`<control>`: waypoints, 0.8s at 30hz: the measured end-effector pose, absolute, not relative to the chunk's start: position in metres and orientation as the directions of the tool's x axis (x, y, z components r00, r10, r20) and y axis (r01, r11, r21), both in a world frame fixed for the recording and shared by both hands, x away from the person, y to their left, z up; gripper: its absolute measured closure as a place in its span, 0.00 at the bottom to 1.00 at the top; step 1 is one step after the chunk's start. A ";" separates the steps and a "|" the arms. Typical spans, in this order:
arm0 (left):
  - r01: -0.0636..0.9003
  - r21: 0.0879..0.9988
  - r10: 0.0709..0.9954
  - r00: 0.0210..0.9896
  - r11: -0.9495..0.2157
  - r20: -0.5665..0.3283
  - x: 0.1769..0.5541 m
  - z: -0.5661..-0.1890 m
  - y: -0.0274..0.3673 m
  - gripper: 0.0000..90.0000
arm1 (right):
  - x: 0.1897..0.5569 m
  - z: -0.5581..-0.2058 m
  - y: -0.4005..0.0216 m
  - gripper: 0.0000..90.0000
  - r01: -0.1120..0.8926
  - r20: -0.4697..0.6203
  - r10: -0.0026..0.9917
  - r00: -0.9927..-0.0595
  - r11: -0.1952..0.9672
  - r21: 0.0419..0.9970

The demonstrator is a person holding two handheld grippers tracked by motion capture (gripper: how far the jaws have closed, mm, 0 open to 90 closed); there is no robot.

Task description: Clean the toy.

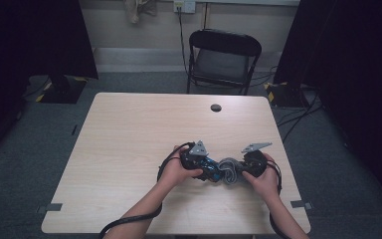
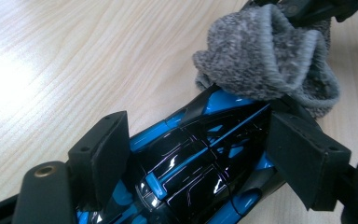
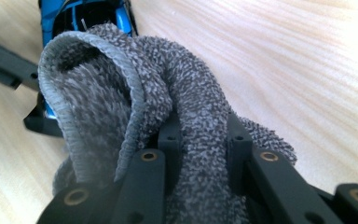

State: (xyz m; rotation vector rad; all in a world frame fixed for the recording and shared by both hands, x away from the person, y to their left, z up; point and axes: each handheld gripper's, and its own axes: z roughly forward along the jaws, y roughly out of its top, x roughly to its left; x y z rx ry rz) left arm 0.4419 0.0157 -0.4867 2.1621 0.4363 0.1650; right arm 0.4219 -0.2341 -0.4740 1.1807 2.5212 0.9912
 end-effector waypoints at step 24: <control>0.244 0.803 0.363 0.931 -0.543 -0.038 0.442 -0.486 0.015 0.24 | 0.436 -0.462 -0.240 0.83 0.619 0.024 0.804 -0.594 0.439 0.651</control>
